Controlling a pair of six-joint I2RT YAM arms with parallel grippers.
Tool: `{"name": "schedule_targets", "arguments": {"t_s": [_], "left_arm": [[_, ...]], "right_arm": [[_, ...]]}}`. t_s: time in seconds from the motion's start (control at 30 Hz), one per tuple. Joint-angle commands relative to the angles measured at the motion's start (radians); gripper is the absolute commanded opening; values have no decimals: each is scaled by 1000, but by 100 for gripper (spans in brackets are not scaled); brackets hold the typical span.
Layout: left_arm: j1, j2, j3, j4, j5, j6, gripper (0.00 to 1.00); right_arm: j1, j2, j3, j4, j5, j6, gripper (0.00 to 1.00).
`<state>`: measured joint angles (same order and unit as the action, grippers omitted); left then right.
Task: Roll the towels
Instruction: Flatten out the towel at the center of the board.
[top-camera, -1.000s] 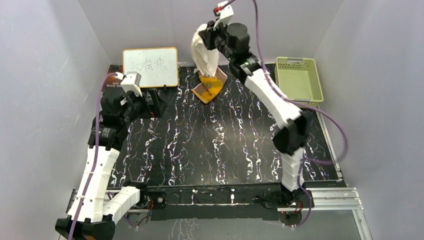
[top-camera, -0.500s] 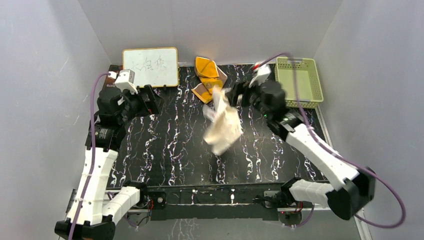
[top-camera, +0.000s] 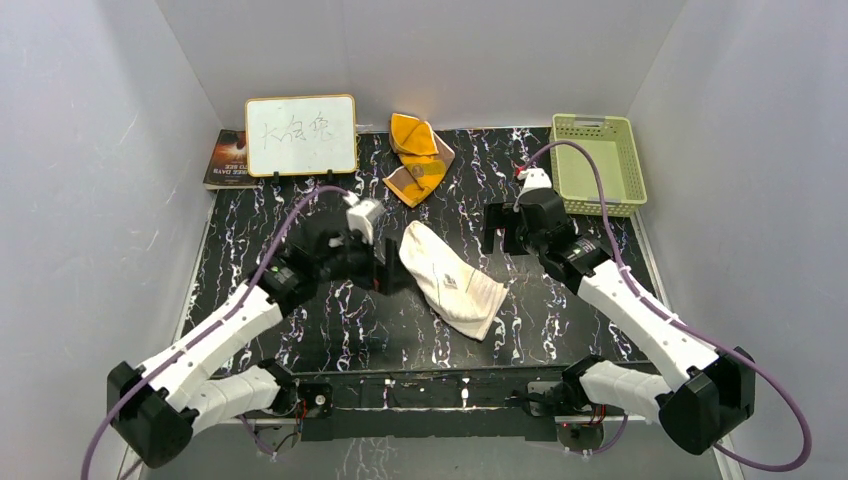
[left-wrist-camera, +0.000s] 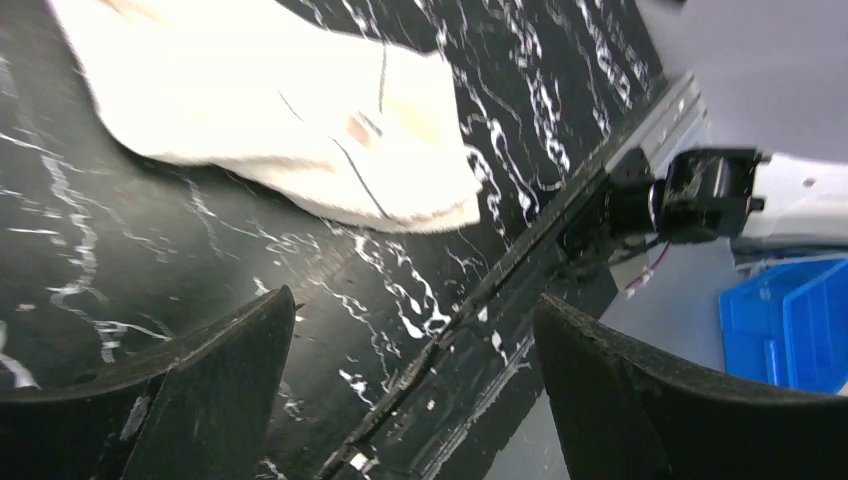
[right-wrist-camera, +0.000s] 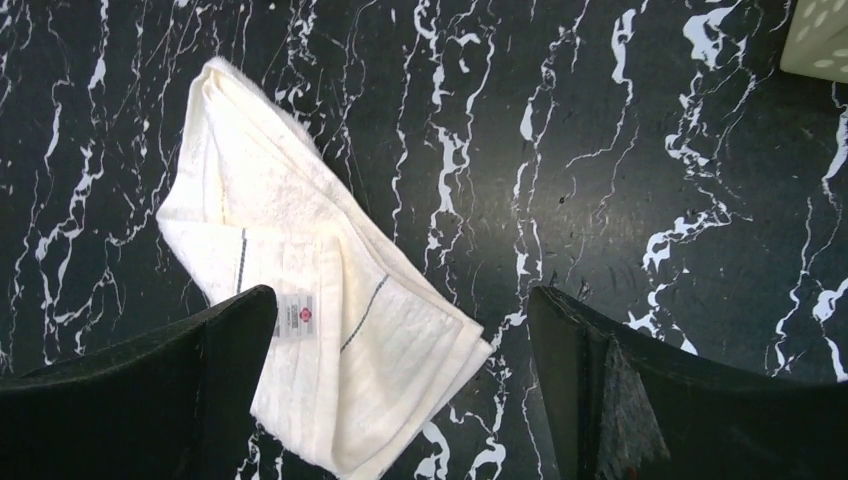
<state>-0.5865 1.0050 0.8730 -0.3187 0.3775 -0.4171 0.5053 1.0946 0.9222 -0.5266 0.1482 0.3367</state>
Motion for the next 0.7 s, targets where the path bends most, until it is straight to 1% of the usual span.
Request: {"name": "schedule_targets", "arguments": {"t_s": [0.0, 0.07, 0.13, 0.27, 0.33, 0.43, 0.57, 0.6, 0.67], "left_arm": [[-230, 77, -68, 193, -150, -139, 86], [-328, 151, -55, 223, -264, -183, 87], [-374, 222, -32, 240, -347, -247, 88], [-394, 320, -3, 262, -489, -386, 90], [-395, 356, 14, 271, -543, -429, 91], [-398, 452, 65, 280, -583, -445, 91], [-398, 574, 101, 310, -558, -432, 92], [-397, 602, 103, 314, -547, -433, 91], [-397, 638, 94, 316, -528, -449, 85]], "right_arm": [[-26, 24, 39, -18, 9, -14, 96], [-32, 19, 25, -39, 27, 3, 96], [-41, -5, 8, -46, 54, 24, 96], [-65, -62, -15, -59, 89, 44, 96], [-76, -83, -20, -70, 106, 48, 96], [-87, -106, -31, -82, 113, 45, 96], [-94, -127, -35, -96, 102, 41, 96], [-95, -132, -36, -96, 99, 41, 96], [-98, -144, -37, -95, 92, 38, 96]]}}
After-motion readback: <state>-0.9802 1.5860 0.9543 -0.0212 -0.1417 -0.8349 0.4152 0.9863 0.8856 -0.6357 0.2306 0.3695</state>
